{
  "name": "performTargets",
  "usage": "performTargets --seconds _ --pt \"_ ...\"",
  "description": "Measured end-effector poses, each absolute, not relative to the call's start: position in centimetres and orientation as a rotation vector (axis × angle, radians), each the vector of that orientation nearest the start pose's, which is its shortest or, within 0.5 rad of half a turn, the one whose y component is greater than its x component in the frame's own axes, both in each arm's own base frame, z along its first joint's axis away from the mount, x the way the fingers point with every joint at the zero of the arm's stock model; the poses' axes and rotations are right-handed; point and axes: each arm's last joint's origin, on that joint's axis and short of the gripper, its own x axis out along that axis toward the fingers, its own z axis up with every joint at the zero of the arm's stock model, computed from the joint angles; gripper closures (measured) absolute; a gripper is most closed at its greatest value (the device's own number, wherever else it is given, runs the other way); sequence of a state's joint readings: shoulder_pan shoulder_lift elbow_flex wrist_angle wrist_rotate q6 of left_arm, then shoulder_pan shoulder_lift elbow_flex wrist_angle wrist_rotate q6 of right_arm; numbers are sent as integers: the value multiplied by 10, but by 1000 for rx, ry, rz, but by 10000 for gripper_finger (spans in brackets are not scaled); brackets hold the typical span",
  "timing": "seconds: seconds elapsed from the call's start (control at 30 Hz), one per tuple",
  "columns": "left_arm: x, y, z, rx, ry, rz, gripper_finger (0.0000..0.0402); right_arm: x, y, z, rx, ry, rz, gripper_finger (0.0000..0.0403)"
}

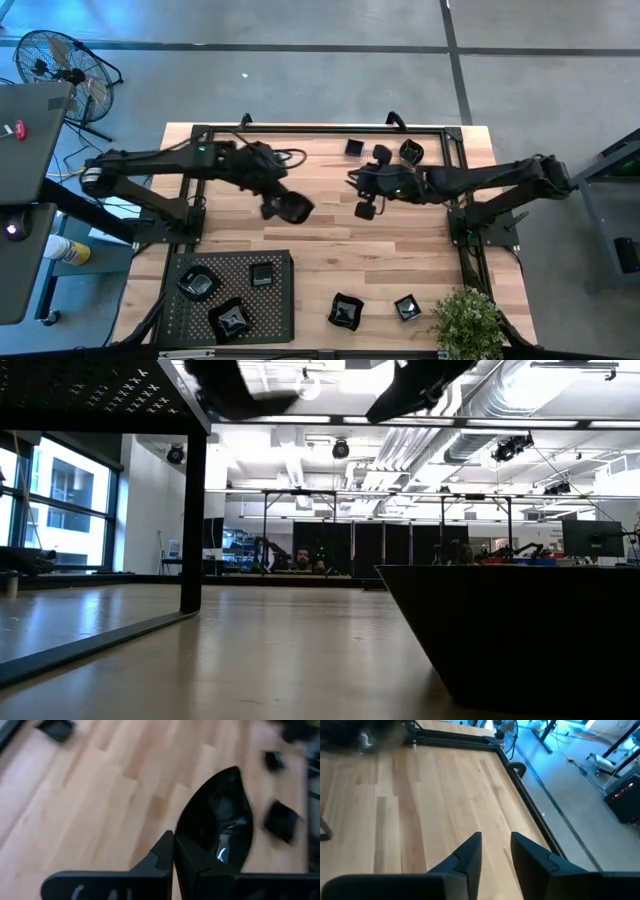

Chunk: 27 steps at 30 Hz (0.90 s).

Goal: Pick & Place Mini shaped plates
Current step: Stack the leaf-shaped plate on top of the leaf-shaped plate on the shelf

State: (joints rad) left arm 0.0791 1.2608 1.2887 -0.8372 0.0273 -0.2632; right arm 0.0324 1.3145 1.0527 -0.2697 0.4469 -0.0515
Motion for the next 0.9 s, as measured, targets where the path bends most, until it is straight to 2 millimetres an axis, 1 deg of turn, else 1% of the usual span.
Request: performTargets --seconds 0.07,0.13,0.27,0.3,0.33,0.43,0.5,0.6,0.67,0.73,0.9 --pt "233 15 361 -321 816 72 401 280 -5 309 -154 539 -388 315" --pt "217 6 368 -360 843 -22 401 275 -5 310 -131 554 -374 333" --pt "184 -12 375 -412 959 -111 401 273 -5 309 -119 581 -353 386" --pt "176 -17 378 -426 976 -129 401 273 -5 308 -118 582 -347 394" --pt "168 -22 381 -440 984 -154 401 273 -5 308 -115 582 -341 397" --pt "144 -36 386 -478 1029 -211 401 273 -5 308 -95 578 -344 389" --pt "128 -44 387 -501 1082 -221 401 273 -6 308 -87 577 -346 389" --pt "106 -51 388 -521 1115 -207 401 273 -6 308 -85 576 -347 399" --pt "97 -54 387 -531 1109 -193 401 273 -6 308 -85 576 -353 399" --pt "91 -57 382 -527 1112 -170 401 273 -7 308 -71 574 -363 397" --pt "92 -70 362 -508 1116 -175 401 273 -8 308 -64 571 -377 401"
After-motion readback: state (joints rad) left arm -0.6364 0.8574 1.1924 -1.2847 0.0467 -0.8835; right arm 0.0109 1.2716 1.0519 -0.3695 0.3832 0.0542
